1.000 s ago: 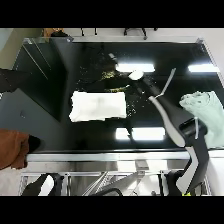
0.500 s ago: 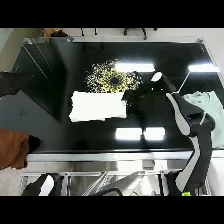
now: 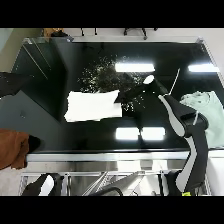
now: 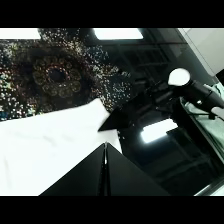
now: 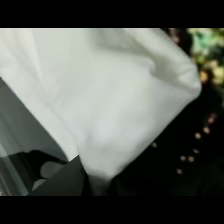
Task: Fold the shirts.
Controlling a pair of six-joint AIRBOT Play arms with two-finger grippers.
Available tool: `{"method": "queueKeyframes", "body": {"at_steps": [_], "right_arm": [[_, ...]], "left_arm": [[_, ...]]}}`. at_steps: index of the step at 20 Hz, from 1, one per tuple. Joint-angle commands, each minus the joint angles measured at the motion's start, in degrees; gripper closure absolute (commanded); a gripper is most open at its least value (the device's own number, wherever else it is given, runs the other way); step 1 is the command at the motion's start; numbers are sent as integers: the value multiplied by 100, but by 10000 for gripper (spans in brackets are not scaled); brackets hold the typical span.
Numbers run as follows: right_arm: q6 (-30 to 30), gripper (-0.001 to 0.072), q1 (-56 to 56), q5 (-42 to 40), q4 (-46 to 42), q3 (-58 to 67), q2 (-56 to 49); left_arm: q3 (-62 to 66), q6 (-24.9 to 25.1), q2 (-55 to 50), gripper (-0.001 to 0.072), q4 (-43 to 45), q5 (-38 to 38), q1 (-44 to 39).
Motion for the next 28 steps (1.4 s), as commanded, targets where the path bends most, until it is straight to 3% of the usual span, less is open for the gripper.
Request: {"method": "queueKeyframes", "body": {"at_steps": [1,6,11,15,19,21,28], "right_arm": [[-37,686,-269,7,358,348,682],[946,687,-2057,9,-232,645,1989],[1836,687,-4498,433,-662,645,2487],[2811,687,-5943,1421,-828,643,2634],[3626,687,-6645,2833,-2669,643,2955],[3685,687,-6878,3364,-3314,640,3075],[3493,687,-7265,3357,-3359,612,3418]], "left_arm": [[0,-17,4,690,0,2,4],[0,-15,4,691,2,-70,4],[-2,-15,0,691,46,-417,4],[-2,-13,-4,690,44,-431,4],[-2,61,-13,690,48,-420,-9],[-2,140,-13,690,44,-420,-7],[-2,260,-13,690,46,-221,-7]]}}
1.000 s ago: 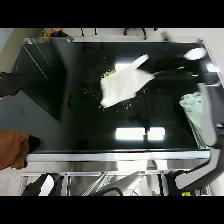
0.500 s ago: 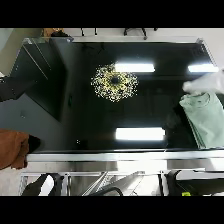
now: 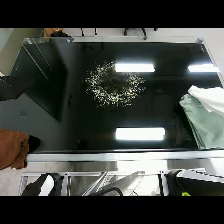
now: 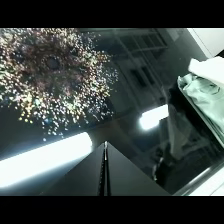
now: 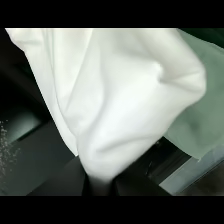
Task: Fold the shirts.
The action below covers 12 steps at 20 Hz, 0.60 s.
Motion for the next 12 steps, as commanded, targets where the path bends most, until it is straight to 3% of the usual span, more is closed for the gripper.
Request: {"method": "queueKeyframes", "body": {"at_steps": [1,4,7,9,12], "right_arm": [[-22,687,-103,140,-203,-85,120],[-68,686,-103,140,-632,-721,138],[-291,686,-103,63,-1762,-1858,133],[-369,686,-107,-334,-2380,-2728,127],[-651,686,-105,-1156,-2518,-3501,55]], "left_arm": [[-2,125,-4,690,0,72,-4],[-7,166,-4,690,2,83,-4],[-7,166,-4,690,2,76,-4],[-7,164,-4,690,2,76,-4],[-7,164,-4,691,2,74,-4]]}}
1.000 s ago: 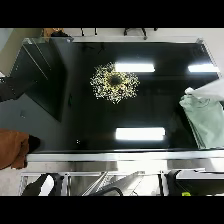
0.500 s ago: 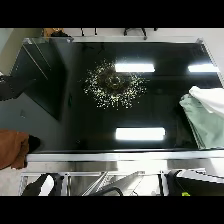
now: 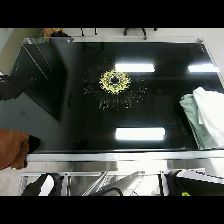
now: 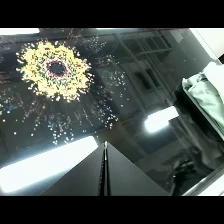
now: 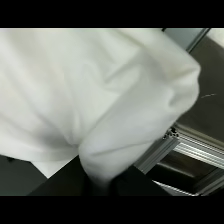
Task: Fold the shirts.
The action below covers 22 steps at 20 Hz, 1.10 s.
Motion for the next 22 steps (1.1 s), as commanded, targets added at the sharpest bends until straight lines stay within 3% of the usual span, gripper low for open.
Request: {"method": "queueKeyframes", "body": {"at_steps": [1,2,3,4,5,6,9,12,13,14,15,16,17,20,22], "right_arm": [[-267,684,0,-732,-533,-839,-122],[-264,617,0,-728,-533,-831,-164],[-262,366,0,-726,-533,-804,-170],[-232,167,11,-680,-485,-697,-168],[-109,115,26,-542,-404,-490,-168],[-37,112,26,-350,-232,-151,-168],[269,112,26,-7,341,1432,-249],[280,119,28,-960,1915,2997,-278],[275,197,57,-1392,2677,3254,-271],[254,420,125,-1808,3530,3366,-245],[149,554,262,-2074,4218,3364,-225],[48,609,533,-2159,4594,3364,-229],[-94,686,962,-2131,4579,3355,-238],[-426,687,2879,-1711,3683,2905,-107],[-448,687,4594,-1585,2544,1932,264]], "left_arm": [[-2,4,-4,690,0,0,-4],[-2,4,-4,690,2,0,-4],[-2,4,-4,690,2,-2,-4],[-2,4,-4,690,-2,-2,-4],[-2,2,-4,690,-2,2,-4],[-2,4,-7,690,-2,20,-4],[-2,7,-4,690,0,66,-4],[-2,2,-4,690,-2,59,-4],[-2,2,-4,690,-2,59,-4],[-2,2,-4,690,-2,59,-4],[-2,2,-4,690,-20,85,-4],[-2,-9,-4,690,-22,94,-4],[-4,-57,-4,690,0,79,-7],[-750,-389,289,692,-48,138,-210],[-1912,-417,809,692,-46,367,-822]]}}
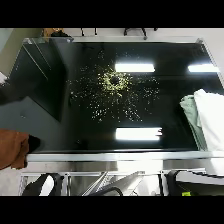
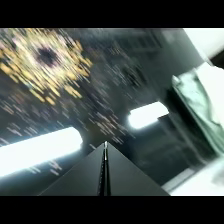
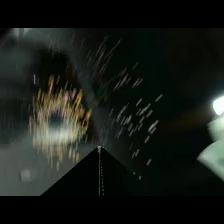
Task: Fold the shirts.
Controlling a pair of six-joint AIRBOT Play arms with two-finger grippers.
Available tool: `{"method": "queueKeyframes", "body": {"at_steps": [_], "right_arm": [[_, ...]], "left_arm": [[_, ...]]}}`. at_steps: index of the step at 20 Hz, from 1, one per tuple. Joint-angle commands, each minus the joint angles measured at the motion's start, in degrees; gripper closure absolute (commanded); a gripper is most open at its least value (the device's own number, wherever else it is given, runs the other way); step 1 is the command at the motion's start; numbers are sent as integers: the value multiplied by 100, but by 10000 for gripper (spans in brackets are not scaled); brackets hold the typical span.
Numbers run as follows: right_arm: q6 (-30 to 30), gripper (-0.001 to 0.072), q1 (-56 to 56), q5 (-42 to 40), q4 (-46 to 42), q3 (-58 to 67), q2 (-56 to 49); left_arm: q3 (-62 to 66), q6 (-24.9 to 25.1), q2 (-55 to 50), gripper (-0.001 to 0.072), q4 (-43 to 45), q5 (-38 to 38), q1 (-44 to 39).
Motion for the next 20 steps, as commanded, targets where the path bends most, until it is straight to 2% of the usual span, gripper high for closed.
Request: {"method": "queueKeyframes", "body": {"at_steps": [1,3,5,7,11,15,20], "right_arm": [[0,687,2798,-35,-1554,-1506,588],[376,687,4476,-649,-2326,-3233,1226],[780,687,5641,-1574,-2326,-4848,1829],[1165,687,6288,-2404,-2323,-5930,2234],[1169,687,6422,-2636,-2238,-6236,2356],[1172,686,6419,-2618,-2063,-6238,2350],[1172,686,6419,-2616,-2063,-6238,2350]], "left_arm": [[-1692,-153,728,692,-7,291,-929],[-2964,-199,1250,692,-9,662,-1888],[-3954,-527,1674,693,15,1316,-2806],[-4470,-772,1878,693,35,1698,-3554],[-4481,-1095,1978,693,42,2146,-4319],[-4059,-1106,1722,690,33,2127,-4336],[-3700,-1095,898,690,31,2009,-4343]]}}
